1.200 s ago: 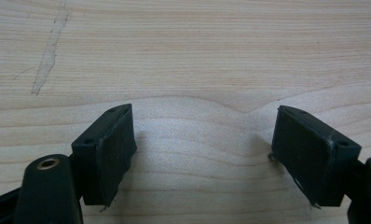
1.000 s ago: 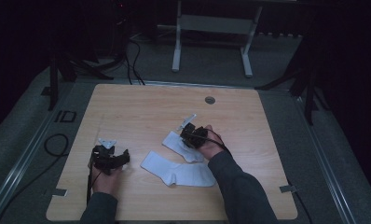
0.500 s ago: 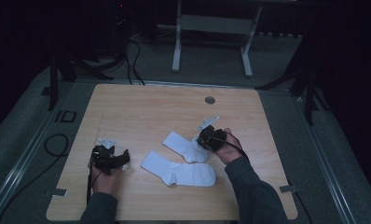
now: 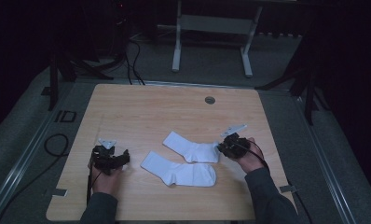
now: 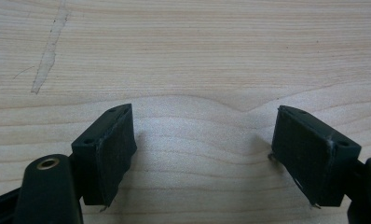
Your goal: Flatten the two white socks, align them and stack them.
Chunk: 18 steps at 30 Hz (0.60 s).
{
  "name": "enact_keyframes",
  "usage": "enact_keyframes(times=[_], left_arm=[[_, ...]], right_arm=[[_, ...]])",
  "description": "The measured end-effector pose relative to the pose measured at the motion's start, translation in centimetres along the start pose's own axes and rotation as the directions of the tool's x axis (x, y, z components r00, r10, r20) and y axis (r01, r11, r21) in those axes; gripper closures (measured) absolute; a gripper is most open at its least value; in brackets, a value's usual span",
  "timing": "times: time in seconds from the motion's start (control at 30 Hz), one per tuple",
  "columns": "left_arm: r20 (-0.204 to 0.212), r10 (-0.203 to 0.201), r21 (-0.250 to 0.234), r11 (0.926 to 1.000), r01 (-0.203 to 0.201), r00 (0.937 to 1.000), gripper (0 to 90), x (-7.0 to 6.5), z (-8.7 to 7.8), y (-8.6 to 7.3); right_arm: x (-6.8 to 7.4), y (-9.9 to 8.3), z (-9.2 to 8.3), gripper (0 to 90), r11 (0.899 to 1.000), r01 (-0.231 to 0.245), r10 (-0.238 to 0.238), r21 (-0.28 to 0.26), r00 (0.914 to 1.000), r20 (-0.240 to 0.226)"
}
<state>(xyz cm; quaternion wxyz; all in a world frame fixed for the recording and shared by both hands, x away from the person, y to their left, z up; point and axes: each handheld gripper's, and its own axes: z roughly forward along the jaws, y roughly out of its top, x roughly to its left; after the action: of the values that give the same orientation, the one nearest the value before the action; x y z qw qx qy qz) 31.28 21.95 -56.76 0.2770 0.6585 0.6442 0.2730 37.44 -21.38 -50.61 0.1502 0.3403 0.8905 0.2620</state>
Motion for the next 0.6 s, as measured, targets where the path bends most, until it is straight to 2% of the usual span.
enact_keyframes(times=[0.07,0.23,0.33,0.43,0.5,0.6], left_arm=[[0.0,0.0,0.0,1.0,0.0,1.0,21.3,0.0,0.0,0.0],[0.0,0.0,0.0,1.0,0.0,1.0,21.4,0.0,0.0,0.0],[0.0,0.0,0.0,1.0,0.0,1.0,21.4,0.0,0.0,0.0],[0.0,0.0,0.0,1.0,0.0,1.0,21.4,0.0,0.0,0.0],[0.0,-0.003,-0.002,1.0,0.003,1.0,21.4,0.0,0.0,0.0],[0.0,-0.003,-0.002,1.0,0.003,1.0,21.3,0.0,0.0,0.0]], right_arm=[[-0.3,-0.4,-0.6,75.6,1.0,-0.001,0.001,0.004,0.9993,0.038],[-0.7,-0.1,-2.8,71.4,0.999,0.003,0.001,-0.052,0.9969,0.079],[-0.4,0.7,-3.4,71.2,0.997,0.007,-0.002,-0.079,0.998,0.063],[0.4,1.4,-2.8,70.8,0.997,0.03,-0.026,-0.07,0.9985,0.048],[1.2,2.0,-1.7,71.4,0.997,0.042,-0.04,-0.063,0.9988,0.028],[2.7,3.0,0.0,80.3,0.996,0.074,-0.074,-0.044,0.9972,0.013]])
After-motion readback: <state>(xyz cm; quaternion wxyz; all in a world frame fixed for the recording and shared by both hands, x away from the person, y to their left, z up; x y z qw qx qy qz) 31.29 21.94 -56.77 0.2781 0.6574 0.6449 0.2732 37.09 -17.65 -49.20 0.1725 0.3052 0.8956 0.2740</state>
